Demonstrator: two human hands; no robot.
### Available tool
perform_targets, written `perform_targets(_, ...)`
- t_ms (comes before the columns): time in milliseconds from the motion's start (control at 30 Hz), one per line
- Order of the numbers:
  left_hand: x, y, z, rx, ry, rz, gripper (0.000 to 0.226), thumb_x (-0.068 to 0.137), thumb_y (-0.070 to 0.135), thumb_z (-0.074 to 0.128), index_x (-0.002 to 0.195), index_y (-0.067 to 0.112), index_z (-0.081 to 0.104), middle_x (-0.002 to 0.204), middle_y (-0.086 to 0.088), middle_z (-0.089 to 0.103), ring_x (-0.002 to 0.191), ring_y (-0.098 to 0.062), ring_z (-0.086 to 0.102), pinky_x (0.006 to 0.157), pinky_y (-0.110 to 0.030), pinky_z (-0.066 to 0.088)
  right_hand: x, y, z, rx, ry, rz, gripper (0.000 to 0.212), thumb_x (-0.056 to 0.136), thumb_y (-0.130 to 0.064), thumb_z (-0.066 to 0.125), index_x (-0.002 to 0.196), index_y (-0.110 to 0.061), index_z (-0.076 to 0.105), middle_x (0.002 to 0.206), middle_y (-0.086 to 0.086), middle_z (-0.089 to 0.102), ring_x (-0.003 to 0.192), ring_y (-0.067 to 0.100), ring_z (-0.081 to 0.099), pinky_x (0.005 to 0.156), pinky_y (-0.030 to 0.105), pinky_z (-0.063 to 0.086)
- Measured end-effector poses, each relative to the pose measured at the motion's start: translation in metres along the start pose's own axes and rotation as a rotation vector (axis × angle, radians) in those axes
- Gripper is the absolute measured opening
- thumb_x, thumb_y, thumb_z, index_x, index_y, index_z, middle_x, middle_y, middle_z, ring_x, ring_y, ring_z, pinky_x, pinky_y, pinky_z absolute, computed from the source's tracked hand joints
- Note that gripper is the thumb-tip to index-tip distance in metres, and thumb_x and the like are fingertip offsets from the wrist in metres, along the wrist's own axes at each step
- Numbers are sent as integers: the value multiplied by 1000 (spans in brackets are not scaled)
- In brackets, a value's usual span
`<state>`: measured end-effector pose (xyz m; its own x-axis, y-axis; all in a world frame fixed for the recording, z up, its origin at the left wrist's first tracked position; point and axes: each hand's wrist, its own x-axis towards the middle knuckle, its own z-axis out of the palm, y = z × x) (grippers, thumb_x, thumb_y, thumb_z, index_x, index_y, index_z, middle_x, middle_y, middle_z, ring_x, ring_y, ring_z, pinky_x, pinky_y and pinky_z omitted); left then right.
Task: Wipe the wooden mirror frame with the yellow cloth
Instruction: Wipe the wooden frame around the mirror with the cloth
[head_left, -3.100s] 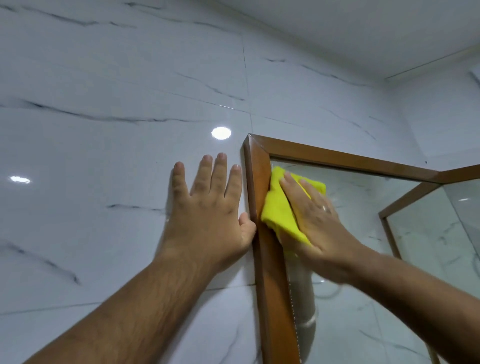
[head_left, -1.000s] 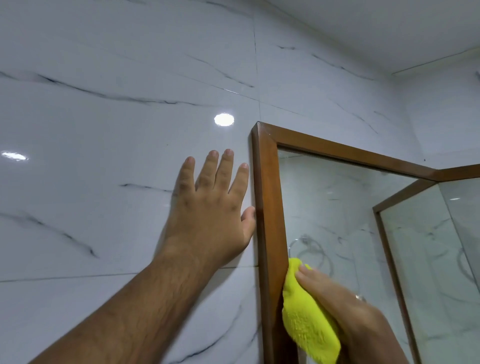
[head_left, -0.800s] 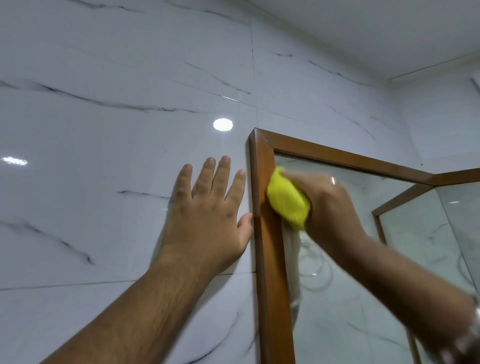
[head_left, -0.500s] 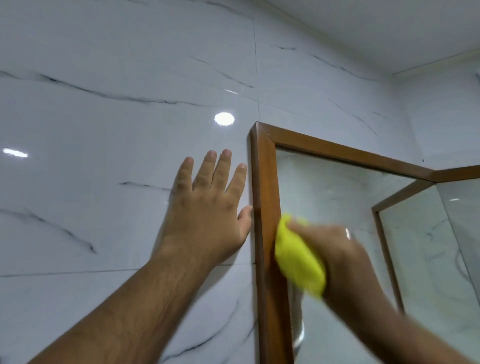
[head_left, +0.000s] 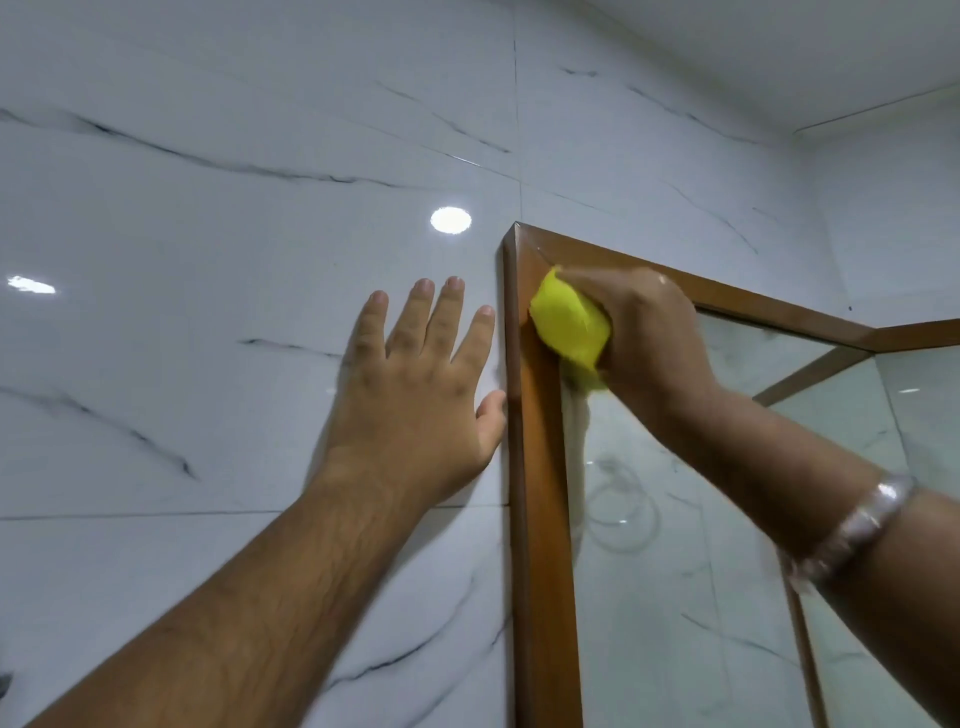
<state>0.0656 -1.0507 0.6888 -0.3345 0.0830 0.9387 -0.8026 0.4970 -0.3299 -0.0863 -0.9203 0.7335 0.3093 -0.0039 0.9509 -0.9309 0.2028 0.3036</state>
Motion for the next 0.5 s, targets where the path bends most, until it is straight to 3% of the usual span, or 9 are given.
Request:
perform_targets(67,0,0,0,2,-3,-7,78,92,60,19,160,22,15,166,-14,9,153,-34,9,121,-59,11,11,5,7,-7,29,10,15,85,-32,65,90,-19,72,80,1,72,74,25,66,65,38,50)
perform_targets(167,-1,0,-1,13,10,-11,77,92,58,23,160,21,20,166,-15,14,152,-33,14,121,-58,13,-12,-2,12,41,58,85,18,88,-34,66,100,-22,71,83,-2,72,77,26,66,64,35,50)
perform_targets(267,0,-1,-1,16,15,-7,75,93,55,27,158,19,26,164,-16,19,150,-34,18,120,-58,14,-65,-15,14,78,17,175,42,88,-35,67,127,-19,66,112,7,73,98,32,68,79,39,55)
perform_targets(367,-12,4,-4,9,-27,-9,72,98,54,27,159,18,19,165,-17,13,152,-36,13,121,-58,11,-140,-37,5,182,-92,215,60,82,-24,70,139,-16,56,139,7,60,125,30,57,100,39,48)
perform_targets(500,-72,29,-6,-63,-115,-24,70,101,48,30,161,17,11,166,-18,5,152,-37,5,121,-59,8,-274,-74,-14,258,-286,231,84,72,-13,71,149,-22,42,157,-1,39,144,28,38,106,48,41)
